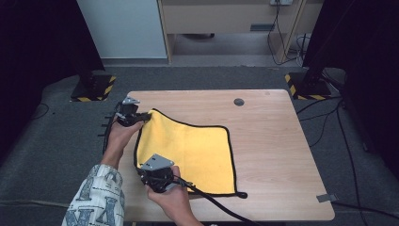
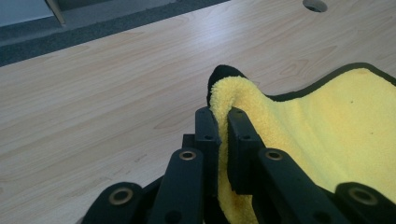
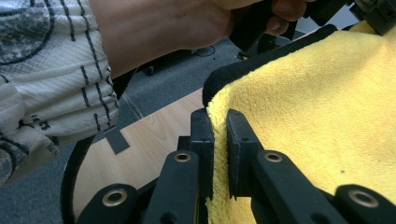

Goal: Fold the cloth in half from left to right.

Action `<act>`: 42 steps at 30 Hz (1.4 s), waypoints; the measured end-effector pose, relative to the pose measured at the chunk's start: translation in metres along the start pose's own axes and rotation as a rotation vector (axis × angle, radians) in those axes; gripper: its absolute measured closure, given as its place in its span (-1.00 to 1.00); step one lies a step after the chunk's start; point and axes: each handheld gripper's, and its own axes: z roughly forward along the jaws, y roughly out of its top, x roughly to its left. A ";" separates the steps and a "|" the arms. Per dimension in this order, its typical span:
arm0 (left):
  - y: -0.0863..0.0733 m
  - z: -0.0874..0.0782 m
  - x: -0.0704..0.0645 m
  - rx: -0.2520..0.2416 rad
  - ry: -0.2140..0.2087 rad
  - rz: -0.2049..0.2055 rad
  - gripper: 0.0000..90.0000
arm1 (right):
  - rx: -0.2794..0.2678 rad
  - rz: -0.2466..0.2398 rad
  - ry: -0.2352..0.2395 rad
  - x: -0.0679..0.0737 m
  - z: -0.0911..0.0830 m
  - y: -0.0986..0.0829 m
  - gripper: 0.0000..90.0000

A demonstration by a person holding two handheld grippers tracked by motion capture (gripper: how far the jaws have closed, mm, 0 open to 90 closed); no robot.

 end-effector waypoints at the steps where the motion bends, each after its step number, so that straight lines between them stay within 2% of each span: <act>1: 0.001 0.000 -0.001 0.000 -0.003 0.000 0.87 | 0.001 0.002 0.000 0.000 -0.001 0.000 0.85; 8: 0.012 0.009 -0.020 -0.009 -0.024 0.009 0.87 | -0.001 0.009 -0.015 -0.011 -0.017 -0.003 0.85; 22: 0.039 0.034 -0.070 -0.015 -0.074 0.056 0.87 | -0.025 0.037 -0.053 -0.043 -0.071 -0.018 0.85; 24: 0.041 0.037 -0.075 -0.022 -0.086 0.049 0.87 | -0.032 0.047 -0.054 -0.047 -0.077 -0.021 0.85; 34: 0.053 0.050 -0.102 -0.015 -0.104 0.093 0.87 | -0.045 0.064 -0.066 -0.061 -0.097 -0.032 0.85; 42: 0.062 0.059 -0.120 -0.017 -0.109 0.111 0.87 | -0.057 0.084 -0.080 -0.071 -0.112 -0.038 0.85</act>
